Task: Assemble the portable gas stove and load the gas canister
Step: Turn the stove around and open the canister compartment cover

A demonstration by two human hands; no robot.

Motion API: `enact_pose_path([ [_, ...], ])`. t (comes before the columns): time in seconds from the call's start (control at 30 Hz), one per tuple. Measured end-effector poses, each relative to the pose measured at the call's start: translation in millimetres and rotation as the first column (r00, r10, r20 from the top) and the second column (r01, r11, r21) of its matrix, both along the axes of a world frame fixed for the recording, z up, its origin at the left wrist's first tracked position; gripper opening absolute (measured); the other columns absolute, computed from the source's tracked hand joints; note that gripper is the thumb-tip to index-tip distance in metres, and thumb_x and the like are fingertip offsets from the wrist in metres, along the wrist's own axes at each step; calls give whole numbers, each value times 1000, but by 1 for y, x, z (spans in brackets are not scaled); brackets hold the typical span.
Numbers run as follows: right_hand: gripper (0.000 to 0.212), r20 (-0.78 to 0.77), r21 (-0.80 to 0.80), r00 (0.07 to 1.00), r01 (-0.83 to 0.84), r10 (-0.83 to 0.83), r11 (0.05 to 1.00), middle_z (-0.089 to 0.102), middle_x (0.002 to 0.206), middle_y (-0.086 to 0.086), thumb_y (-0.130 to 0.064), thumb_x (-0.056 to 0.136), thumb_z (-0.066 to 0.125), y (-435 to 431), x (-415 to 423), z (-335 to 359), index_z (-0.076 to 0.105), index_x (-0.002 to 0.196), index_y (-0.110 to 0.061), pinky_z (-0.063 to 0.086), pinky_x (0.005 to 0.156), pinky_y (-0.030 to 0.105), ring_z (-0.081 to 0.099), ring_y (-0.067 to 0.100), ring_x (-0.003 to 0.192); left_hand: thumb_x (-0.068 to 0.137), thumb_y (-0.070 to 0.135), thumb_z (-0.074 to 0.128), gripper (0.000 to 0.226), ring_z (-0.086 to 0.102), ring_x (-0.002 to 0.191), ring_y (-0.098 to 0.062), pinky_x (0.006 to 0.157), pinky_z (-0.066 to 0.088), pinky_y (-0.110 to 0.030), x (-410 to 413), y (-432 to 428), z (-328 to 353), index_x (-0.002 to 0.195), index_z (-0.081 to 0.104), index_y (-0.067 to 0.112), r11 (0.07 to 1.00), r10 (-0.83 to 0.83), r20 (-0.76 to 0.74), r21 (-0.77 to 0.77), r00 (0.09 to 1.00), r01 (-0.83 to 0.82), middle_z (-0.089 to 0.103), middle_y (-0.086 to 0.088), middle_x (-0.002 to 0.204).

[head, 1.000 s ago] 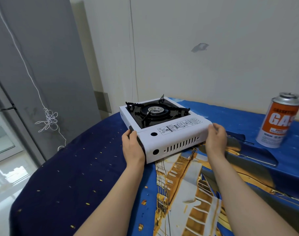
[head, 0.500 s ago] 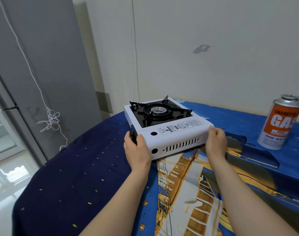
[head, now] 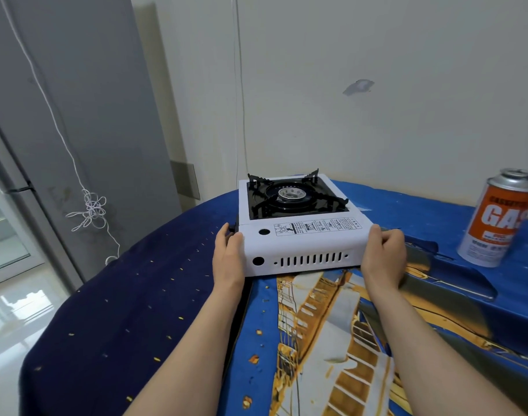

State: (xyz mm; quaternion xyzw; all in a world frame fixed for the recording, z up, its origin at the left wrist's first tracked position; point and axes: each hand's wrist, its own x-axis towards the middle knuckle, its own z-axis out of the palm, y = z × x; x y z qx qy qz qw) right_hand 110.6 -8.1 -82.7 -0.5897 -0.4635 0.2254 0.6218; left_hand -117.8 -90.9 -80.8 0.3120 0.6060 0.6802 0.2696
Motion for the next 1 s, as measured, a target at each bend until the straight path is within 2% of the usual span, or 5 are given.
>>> enact_pose_path([
  [0.13, 21, -4, 15, 1000, -5, 5, 1000, 48, 71, -5, -37, 91, 44, 0, -1, -1, 43, 77, -21, 30, 51, 26, 45, 10, 62, 85, 40, 47, 51, 46, 96, 12, 74, 34, -20, -3, 3, -3, 135, 48, 34, 999, 22, 16, 22, 1000, -23, 51, 31, 104],
  [0.23, 17, 24, 33, 1000, -18, 18, 999, 54, 88, 0, -35, 92, 45, 0, -2, 0, 48, 90, -19, 38, 61, 29, 52, 19, 81, 88, 39, 45, 50, 46, 96, 11, 78, 34, -25, -2, 3, -4, 137, 45, 34, 999, 32, -15, 22, 999, -32, 49, 32, 103],
  [0.4, 34, 373, 276, 926, -43, -66, 960, 55, 116, 8, -37, 91, 50, -11, -12, 13, 54, 115, -13, 38, 92, 39, 45, 22, 109, 89, 37, 43, 53, 43, 110, 8, 91, 30, -24, 3, 1, -3, 142, 41, 28, 991, 109, -169, 94, 980, -95, 45, 17, 129],
  [0.63, 43, 795, 151, 577, -489, 189, 859, 55, 123, 4, -45, 81, 67, -37, -56, 30, 63, 115, -20, 36, 99, 40, 47, 24, 118, 89, 30, 40, 44, 37, 135, -15, 111, 30, -37, 7, -2, 2, 125, 62, 14, 987, 129, -566, 151, 814, -51, 51, 2, 140],
  [1.0, 54, 925, -99, 256, -553, 282, 827, 36, 148, 0, -58, 83, 56, -44, -88, 35, 50, 131, -35, 15, 113, 50, 27, 21, 138, 87, 26, 39, 44, 47, 122, -18, 108, 32, -47, 8, -6, 10, 121, 62, 11, 989, 122, -602, 139, 789, -48, 60, -1, 125],
])
